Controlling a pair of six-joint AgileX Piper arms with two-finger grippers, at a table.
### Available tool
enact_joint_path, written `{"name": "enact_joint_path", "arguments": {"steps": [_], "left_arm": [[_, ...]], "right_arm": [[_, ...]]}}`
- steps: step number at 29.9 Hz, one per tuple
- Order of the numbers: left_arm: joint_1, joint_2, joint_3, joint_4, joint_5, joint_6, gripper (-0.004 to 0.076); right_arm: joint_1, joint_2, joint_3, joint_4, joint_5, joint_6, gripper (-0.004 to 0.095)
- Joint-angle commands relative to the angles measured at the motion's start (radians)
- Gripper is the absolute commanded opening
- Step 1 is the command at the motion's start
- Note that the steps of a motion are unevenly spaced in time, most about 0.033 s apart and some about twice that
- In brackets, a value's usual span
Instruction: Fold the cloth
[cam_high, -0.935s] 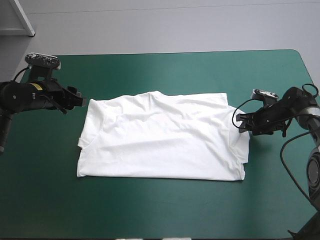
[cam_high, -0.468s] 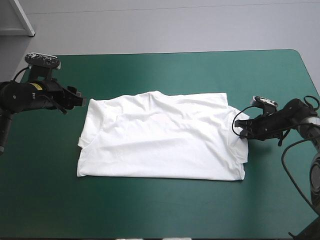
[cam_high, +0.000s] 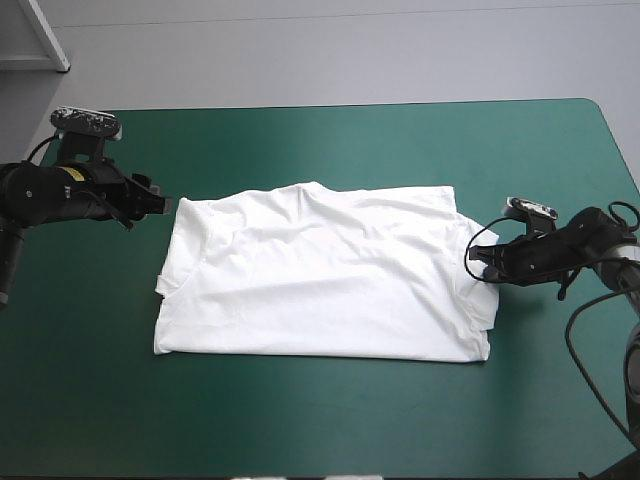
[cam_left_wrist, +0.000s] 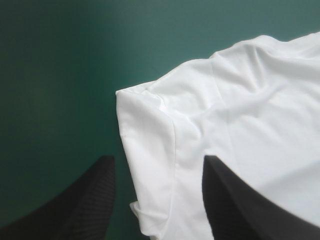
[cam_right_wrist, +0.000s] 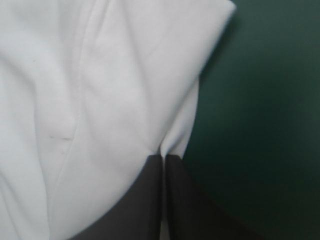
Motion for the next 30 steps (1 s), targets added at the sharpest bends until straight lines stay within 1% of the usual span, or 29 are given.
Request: {"name": "enact_joint_path", "arguments": {"steps": [1,3,5,6,8,10,11,15,19,21,25,26,28,30], "left_arm": [[-0.002,-0.028,-0.033,-0.012,-0.045,-0.01,0.0381],[-0.002,-0.028,-0.033,-0.012,-0.045,-0.01,0.0381],[-0.002,-0.028,-0.033,-0.012,-0.045,-0.01,0.0381],[-0.002,-0.028,-0.033,-0.012,-0.045,-0.01,0.0381],[-0.002,-0.028,-0.033,-0.012,-0.045,-0.01,0.0381],[-0.002,-0.028,-0.033,-0.012,-0.045,-0.01,0.0381],[-0.002,-0.028,-0.033,-0.016,-0.045,-0.01,0.0381],[-0.002,-0.028,-0.033,-0.014,-0.045,-0.01,0.0381],[-0.002,-0.028,-0.033,-0.012,-0.043,-0.01,0.0381],[-0.002,-0.028,-0.033,-0.012,-0.041,-0.01,0.0381],[-0.002,-0.028,-0.033,-0.012,-0.02,-0.01,0.0381],[-0.002,-0.028,-0.033,-0.012,-0.02,-0.008,0.0381],[-0.002,-0.028,-0.033,-0.012,-0.018,-0.008,0.0381],[-0.002,-0.028,-0.033,-0.012,-0.018,-0.008,0.0381]], "right_arm": [[-0.002,-0.11,-0.032,-0.091,-0.054,0.085,-0.0013],[-0.002,-0.137,-0.053,-0.16,-0.054,0.16,-0.0013],[-0.002,-0.153,-0.076,-0.191,-0.043,0.185,-0.0013],[-0.002,-0.156,-0.091,-0.181,-0.031,0.185,-0.0013],[0.007,-0.157,-0.121,-0.124,0.006,0.146,-0.0013],[0.039,-0.157,-0.148,-0.074,0.04,0.112,-0.0013],[0.061,-0.157,-0.159,-0.062,0.045,0.105,-0.0013],[0.206,-0.155,-0.191,-0.057,0.041,0.114,-0.0013],[0.367,-0.154,-0.195,-0.073,-0.011,0.155,-0.0013],[0.431,-0.143,-0.195,-0.099,-0.029,0.172,-0.0013],[0.492,-0.106,-0.195,-0.134,-0.044,0.173,-0.0005],[0.5,-0.094,-0.195,-0.134,-0.053,0.173,0.0026],[0.506,-0.08,-0.195,-0.133,-0.065,0.173,0.0142],[0.506,-0.071,-0.195,-0.133,-0.075,0.173,0.0339]]}}
